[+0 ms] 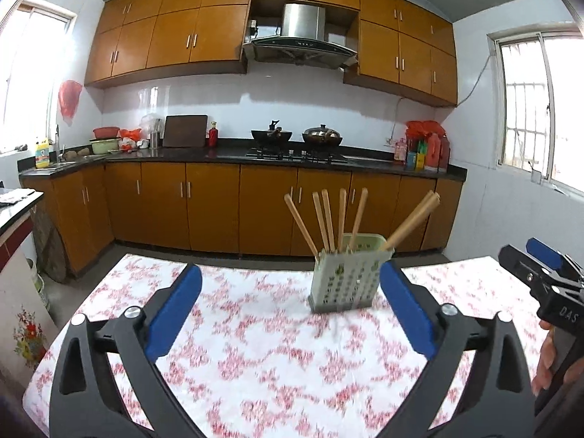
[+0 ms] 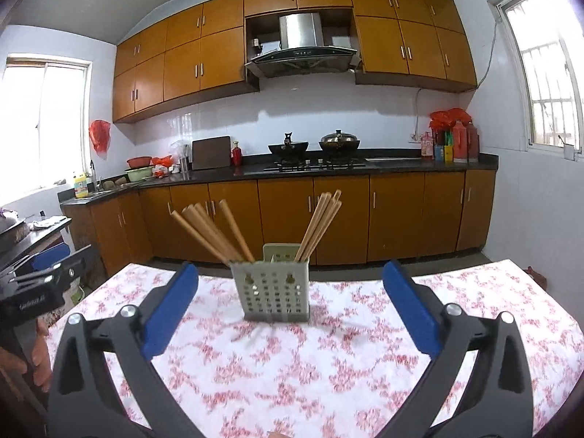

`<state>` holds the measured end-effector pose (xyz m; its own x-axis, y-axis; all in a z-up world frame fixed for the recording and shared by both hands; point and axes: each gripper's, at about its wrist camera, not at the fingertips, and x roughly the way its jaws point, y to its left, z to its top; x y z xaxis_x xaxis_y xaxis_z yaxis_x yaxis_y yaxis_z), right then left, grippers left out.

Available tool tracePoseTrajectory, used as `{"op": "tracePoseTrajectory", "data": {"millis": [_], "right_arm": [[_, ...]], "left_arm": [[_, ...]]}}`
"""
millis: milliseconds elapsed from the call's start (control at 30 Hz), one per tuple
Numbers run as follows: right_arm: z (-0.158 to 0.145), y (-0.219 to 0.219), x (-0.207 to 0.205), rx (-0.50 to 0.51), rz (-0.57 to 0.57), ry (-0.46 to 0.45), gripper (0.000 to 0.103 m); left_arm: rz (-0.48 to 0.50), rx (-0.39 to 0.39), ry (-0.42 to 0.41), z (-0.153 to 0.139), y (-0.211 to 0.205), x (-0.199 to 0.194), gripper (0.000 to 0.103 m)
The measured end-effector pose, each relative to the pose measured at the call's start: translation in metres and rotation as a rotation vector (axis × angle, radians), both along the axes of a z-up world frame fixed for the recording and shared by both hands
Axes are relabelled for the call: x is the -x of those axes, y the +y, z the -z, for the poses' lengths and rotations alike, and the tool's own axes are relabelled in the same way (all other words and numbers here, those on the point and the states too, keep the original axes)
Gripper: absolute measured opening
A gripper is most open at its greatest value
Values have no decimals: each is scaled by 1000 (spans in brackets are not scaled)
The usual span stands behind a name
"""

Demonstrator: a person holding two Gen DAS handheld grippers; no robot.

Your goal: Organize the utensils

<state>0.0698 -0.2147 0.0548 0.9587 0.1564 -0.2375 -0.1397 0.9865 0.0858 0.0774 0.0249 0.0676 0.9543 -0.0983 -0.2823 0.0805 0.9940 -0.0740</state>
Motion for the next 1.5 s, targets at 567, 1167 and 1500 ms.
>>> {"op": "tracePoseTrajectory", "data": {"millis": [567, 1167, 1500], "right_arm": [[54, 8, 31, 63, 28, 61, 99], [70, 3, 38, 51, 51, 74, 99], [73, 3, 36, 45, 52, 88, 99]], "left_arm": [[-32, -26, 61, 62, -8, 41, 101], [-40, -39, 61, 77, -13, 50, 101], [-46, -37, 78, 80, -13, 48, 101]]}}
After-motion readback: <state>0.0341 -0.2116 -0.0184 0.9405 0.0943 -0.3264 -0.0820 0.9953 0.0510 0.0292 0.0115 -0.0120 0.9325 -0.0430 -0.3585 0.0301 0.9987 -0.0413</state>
